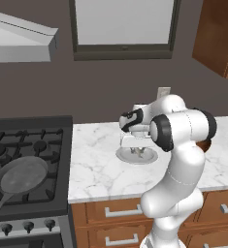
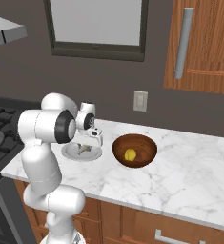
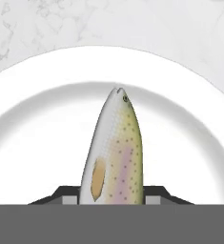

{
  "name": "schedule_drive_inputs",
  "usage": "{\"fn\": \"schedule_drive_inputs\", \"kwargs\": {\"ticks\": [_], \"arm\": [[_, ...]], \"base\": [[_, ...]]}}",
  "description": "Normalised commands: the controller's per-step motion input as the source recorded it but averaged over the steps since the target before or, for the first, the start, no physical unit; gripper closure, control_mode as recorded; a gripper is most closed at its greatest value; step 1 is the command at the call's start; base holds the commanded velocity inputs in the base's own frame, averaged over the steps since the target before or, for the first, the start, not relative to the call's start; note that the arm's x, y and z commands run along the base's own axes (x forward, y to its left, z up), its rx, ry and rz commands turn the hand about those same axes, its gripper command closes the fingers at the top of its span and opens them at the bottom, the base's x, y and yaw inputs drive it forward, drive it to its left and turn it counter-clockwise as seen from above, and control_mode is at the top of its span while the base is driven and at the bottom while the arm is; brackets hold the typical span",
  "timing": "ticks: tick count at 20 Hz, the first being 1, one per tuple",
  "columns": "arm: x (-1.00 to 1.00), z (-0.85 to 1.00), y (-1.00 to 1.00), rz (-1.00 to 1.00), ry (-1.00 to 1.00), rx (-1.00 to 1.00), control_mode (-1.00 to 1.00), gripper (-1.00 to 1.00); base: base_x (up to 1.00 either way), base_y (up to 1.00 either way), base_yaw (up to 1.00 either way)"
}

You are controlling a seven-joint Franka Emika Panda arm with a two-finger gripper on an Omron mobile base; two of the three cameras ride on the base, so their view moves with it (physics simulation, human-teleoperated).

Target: Place the fish on the plate and place the lemon on the same plate.

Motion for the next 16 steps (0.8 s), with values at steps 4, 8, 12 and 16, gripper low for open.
{"fn": "schedule_drive_inputs", "kwargs": {"ticks": [4, 8, 12, 16], "arm": [[0.0, -0.06, 0.0, 0.0, 0.0, 0.0, -1.0, 1.0], [-0.01, 0.0, 0.0, 0.0, 0.0, 0.0, -1.0, -1.0], [-0.05, 0.0, 0.0, 0.0, 0.0, 0.0, -1.0, -1.0], [-0.03, 0.03, 0.0, 0.0, 0.0, 0.0, -1.0, -1.0]], "base": [[0.0, 0.0, 0.0], [0.0, 0.0, 0.0], [0.0, 0.0, 0.0], [0.0, 0.0, 0.0]]}}
